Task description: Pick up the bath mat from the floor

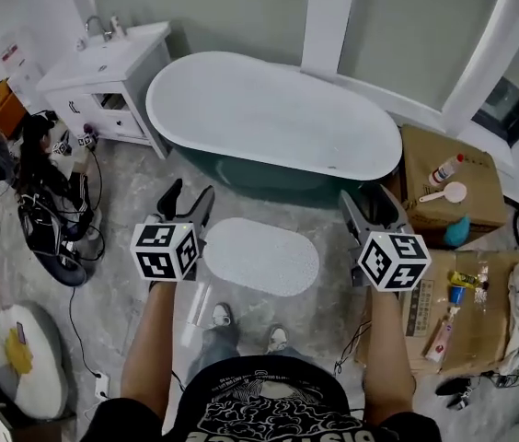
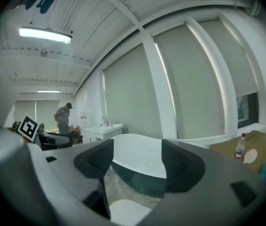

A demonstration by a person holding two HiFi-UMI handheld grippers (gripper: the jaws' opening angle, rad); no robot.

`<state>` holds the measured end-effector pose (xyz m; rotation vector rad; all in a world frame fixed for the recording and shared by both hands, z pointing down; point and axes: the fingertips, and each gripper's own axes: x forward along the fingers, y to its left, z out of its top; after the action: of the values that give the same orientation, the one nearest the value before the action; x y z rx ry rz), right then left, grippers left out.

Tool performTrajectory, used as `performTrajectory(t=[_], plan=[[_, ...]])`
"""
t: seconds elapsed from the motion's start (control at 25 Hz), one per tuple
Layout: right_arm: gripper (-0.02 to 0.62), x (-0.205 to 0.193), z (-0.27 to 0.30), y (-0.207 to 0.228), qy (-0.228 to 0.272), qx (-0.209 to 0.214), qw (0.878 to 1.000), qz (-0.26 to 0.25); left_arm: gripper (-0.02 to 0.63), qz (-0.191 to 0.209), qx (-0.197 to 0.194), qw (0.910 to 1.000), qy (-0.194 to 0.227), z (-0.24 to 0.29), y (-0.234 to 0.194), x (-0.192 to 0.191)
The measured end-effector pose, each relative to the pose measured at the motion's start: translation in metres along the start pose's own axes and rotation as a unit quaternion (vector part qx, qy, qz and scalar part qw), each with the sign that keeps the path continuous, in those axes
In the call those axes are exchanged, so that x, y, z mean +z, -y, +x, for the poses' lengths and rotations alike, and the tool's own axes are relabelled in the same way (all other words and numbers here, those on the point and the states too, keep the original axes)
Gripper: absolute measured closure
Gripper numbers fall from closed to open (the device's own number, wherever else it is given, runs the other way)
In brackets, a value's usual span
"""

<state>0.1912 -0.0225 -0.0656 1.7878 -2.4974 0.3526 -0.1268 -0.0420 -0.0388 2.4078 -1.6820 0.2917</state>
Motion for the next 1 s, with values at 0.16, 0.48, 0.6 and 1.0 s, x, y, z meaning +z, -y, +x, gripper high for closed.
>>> performTrajectory(t=[0.16, 0.48, 0.6, 1.0], plan=[[0.29, 0.002, 0.018, 0.005, 0.007, -0.041, 0.999, 0.002, 0.324, 0.003, -0.029, 0.9996, -0.004, 0.031, -0.025, 0.001], [0.278, 0.006, 0.045, -0.007, 0.014, -0.119, 0.993, 0.01, 0.324, 0.018, -0.089, 0.9958, -0.007, 0.085, -0.078, 0.012], [0.27, 0.003, 0.048, -0.016, 0.01, -0.135, 0.991, 0.012, 0.319, 0.019, -0.106, 0.9941, -0.009, 0.097, -0.087, 0.014], [0.27, -0.021, 0.068, -0.03, -0.011, -0.161, 0.987, 0.024, 0.319, 0.023, -0.139, 0.9896, -0.029, 0.12, -0.108, -0.001]])
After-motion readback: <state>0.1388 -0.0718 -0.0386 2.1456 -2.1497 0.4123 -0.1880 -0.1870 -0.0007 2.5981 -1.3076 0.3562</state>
